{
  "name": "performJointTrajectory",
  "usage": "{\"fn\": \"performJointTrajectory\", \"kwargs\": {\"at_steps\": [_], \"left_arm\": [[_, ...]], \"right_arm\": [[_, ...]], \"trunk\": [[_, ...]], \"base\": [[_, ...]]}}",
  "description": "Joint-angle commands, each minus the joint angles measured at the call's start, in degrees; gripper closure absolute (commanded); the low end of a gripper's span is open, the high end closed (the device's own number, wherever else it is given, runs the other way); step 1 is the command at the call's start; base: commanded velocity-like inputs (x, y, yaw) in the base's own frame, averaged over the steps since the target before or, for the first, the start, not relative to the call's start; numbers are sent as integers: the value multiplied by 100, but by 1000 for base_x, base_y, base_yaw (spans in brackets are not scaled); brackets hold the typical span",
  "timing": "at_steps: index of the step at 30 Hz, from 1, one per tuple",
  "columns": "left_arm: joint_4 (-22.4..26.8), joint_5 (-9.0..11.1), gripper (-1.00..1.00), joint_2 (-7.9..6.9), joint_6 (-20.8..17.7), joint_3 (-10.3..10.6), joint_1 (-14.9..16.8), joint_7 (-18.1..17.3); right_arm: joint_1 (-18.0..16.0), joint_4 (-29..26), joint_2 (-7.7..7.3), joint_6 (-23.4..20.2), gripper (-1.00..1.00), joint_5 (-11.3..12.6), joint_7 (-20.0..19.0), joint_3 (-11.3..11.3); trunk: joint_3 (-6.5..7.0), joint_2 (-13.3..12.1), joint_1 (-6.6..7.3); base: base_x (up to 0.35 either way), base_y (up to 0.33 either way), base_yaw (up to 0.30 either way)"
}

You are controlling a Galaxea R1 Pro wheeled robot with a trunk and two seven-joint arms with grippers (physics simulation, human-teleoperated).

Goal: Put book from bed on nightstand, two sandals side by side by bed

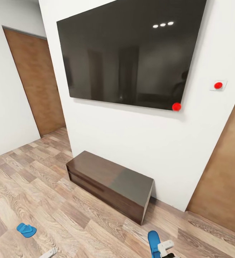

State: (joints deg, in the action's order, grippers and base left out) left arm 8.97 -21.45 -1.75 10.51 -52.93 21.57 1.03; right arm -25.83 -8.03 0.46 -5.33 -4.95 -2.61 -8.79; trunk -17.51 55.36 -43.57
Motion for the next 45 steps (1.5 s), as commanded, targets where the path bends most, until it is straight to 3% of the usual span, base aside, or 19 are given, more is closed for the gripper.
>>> {"fn": "performJointTrajectory", "kwargs": {"at_steps": [1, 25, 45], "left_arm": [[-9, -60, -100, -1, 29, -42, 6, 11], [-10, -61, -100, -1, 48, -42, -12, 11], [-10, -61, -100, -1, 48, -42, -13, 11]], "right_arm": [[-1, -14, -2, -38, 100, -50, -12, -11], [-1, -14, -3, -38, 100, -50, -12, -9], [-1, -14, -2, -38, 100, -50, -12, -13]], "trunk": [[-7, 4, -1], [-7, 4, -1], [-7, 4, -1]], "base": [[71, -49, 132], [66, -48, 255], [70, -84, 51]]}}
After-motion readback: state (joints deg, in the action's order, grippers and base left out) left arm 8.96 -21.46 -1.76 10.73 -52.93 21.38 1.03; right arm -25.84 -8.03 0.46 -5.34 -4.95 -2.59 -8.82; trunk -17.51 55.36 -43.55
